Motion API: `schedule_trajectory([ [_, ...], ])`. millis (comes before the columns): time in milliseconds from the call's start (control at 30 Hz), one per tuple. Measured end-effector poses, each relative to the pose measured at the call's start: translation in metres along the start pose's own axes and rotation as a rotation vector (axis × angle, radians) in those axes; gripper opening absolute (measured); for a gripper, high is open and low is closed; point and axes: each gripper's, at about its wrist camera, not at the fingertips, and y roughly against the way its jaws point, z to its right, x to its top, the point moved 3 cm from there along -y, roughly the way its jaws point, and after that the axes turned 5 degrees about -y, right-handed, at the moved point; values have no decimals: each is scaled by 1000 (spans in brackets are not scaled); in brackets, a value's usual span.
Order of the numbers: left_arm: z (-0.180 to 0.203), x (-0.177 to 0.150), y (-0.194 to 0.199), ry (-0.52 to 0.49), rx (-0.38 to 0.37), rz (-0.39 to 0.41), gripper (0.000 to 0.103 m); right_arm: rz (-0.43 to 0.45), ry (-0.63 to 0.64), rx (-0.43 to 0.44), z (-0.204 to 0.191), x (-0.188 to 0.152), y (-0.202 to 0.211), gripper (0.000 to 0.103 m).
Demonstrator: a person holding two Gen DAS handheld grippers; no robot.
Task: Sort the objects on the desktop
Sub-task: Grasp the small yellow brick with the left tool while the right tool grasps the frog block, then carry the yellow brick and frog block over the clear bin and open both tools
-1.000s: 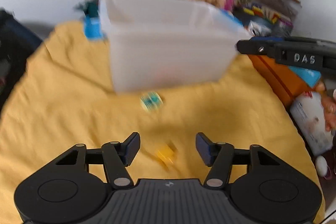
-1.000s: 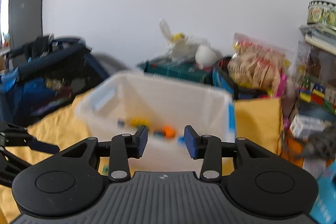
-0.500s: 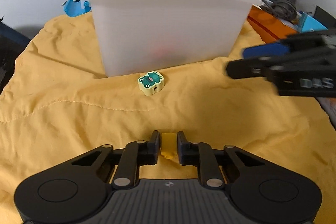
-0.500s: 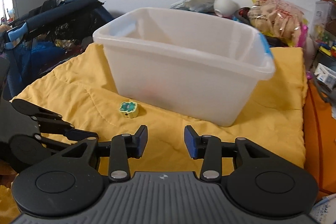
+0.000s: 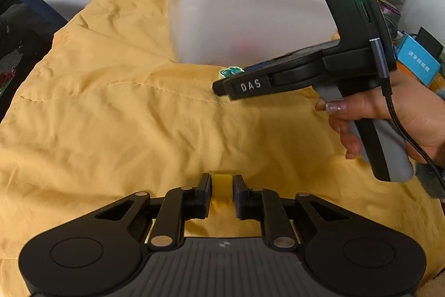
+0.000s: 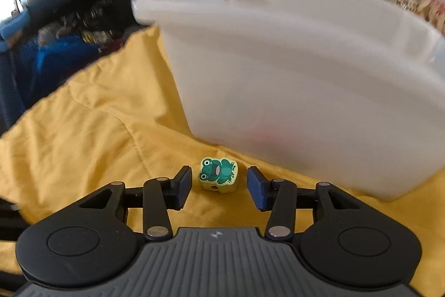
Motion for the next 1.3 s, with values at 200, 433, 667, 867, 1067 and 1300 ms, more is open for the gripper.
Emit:
schedule_trajectory([
  [200,6,-6,4,-2,-20,10,28,17,19,-4,1,-16,18,36],
  [433,11,-3,6,-29,-27,35,18,15,-68,-31,29,-49,71,36],
  [667,22,90,52,-91,-54,267,18,90,-103,-72,45,-45,109,36],
  [867,24,191,62,-145,-21,418,18,305,-161,-88,72,27,152,36],
  [1067,27,247,21,-181,61,402,18,354,-150,-133,85,86,142,36],
  [1300,17,231,-45,-117,120,224,21,202,-164,-183,101,106,81,36],
])
